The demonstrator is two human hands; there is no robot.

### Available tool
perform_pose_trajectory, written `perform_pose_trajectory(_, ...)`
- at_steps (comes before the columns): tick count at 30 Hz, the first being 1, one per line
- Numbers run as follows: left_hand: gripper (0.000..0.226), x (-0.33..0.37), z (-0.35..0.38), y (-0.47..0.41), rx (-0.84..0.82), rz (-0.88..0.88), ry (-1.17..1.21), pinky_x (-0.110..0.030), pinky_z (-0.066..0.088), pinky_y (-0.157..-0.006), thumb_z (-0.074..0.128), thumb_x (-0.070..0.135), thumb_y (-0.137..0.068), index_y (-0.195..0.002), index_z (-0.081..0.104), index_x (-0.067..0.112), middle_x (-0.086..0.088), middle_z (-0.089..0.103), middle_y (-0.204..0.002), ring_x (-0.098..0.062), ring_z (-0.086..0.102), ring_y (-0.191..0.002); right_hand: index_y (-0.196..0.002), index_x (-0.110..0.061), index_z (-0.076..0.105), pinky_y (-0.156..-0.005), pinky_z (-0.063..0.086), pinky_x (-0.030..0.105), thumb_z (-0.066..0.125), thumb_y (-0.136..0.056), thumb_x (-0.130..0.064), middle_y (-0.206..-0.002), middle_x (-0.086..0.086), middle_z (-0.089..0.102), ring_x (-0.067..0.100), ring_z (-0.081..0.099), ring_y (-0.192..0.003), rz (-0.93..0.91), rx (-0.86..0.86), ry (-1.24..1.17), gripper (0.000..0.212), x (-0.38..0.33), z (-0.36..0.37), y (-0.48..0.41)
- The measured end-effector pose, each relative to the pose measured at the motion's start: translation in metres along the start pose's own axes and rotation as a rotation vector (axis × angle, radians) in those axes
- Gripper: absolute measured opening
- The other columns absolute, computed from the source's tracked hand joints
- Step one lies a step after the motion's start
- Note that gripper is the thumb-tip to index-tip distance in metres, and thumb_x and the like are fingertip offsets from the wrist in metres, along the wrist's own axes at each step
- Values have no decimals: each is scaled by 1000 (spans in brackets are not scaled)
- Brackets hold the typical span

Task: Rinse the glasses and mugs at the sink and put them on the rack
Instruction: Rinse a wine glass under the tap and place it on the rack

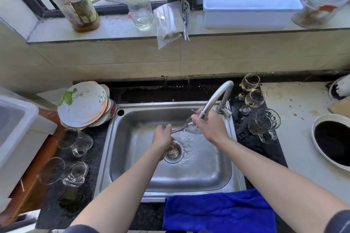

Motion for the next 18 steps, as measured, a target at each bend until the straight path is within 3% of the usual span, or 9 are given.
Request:
perform_pose_trajectory(2, 20, 18, -4, 4, 116, 275, -150, -40, 52, -67, 43, 29, -99, -108, 42, 12, -11, 56, -93, -26, 54, -70, -83, -33, 55, -82, 53, 42, 53, -68, -76, -94, -9, 64, 18, 63, -88, 69, -41, 194, 45, 9, 2, -3)
perform_pose_trajectory(4, 12, 33, -5, 10, 138, 421, -213, -47, 48, -85, 43, 26, -99, -106, 40, 18, -2, 52, -97, -29, 55, -85, -87, -31, 59, -74, 54, 38, 54, -66, -81, -92, -9, 64, 18, 62, -86, 89, -99, 283, 55, 14, 8, -1)
perform_pose_trajectory(7, 11, 50, -5, 19, 125, 543, -243, -41, 45, -87, 42, 20, -100, -110, 40, 16, -2, 50, -104, -24, 52, -93, -85, -19, 62, -47, 45, 29, 61, -81, -60, -79, -2, 61, 17, 59, -64, 362, -171, -201, 42, 35, 12, 3)
perform_pose_trajectory(8, 13, 54, -5, 21, 132, 584, -255, -37, 44, -86, 42, 19, -100, -112, 41, 14, -2, 50, -106, -22, 51, -94, -86, -15, 63, -46, 42, 29, 62, -83, -56, -79, 2, 60, 18, 58, -61, 505, -193, -383, 41, 44, 16, 8)
perform_pose_trajectory(10, 16, 59, -3, 27, 131, 643, -287, -32, 41, -85, 42, 18, -99, -114, 42, 11, -3, 51, -105, -20, 50, -93, -95, -12, 64, -49, 44, 30, 66, -78, -59, -86, 4, 61, 22, 61, -66, 590, -241, -414, 49, 51, 23, 11)
perform_pose_trajectory(12, 12, 55, 0, 21, 94, 579, -267, -38, 46, -77, 43, 20, -99, -109, 42, 15, -5, 53, -100, -25, 55, -87, -94, -18, 66, -56, 53, 33, 68, -74, -64, -86, 0, 65, 22, 64, -73, 395, -180, -246, 51, 40, 19, 4)
perform_pose_trajectory(15, 16, 22, 4, -2, -54, 113, 0, -28, 41, -47, 41, 30, -101, -101, 42, 14, -12, 51, -87, -23, 55, -60, -89, -31, 59, -75, 52, 34, 65, -70, -66, -91, -12, 64, 11, 65, -87, 1, -25, -28, 40, 6, 0, 2)
perform_pose_trajectory(17, 17, 5, 5, -4, -57, -50, 31, -23, 35, -44, 38, 26, -102, -97, 45, 11, -11, 50, -77, -21, 50, -52, -94, -34, 59, -80, 51, 33, 65, -70, -61, -97, -15, 62, 9, 64, -90, -87, -36, 20, 36, -1, 3, 0)
perform_pose_trajectory(18, 16, 8, 3, -3, -8, 11, -21, -26, 36, -46, 37, 21, -100, -93, 47, 11, -9, 50, -74, -22, 49, -53, -93, -34, 61, -80, 53, 35, 64, -71, -60, -95, -15, 63, 10, 64, -89, -44, -43, 24, 34, 1, 5, -3)
Point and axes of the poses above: each hand's wrist, its own y-axis away from the middle knuckle, its own z-axis out of the palm, x = y × z, the point moved 9 cm from there along -y, towards the middle knuckle
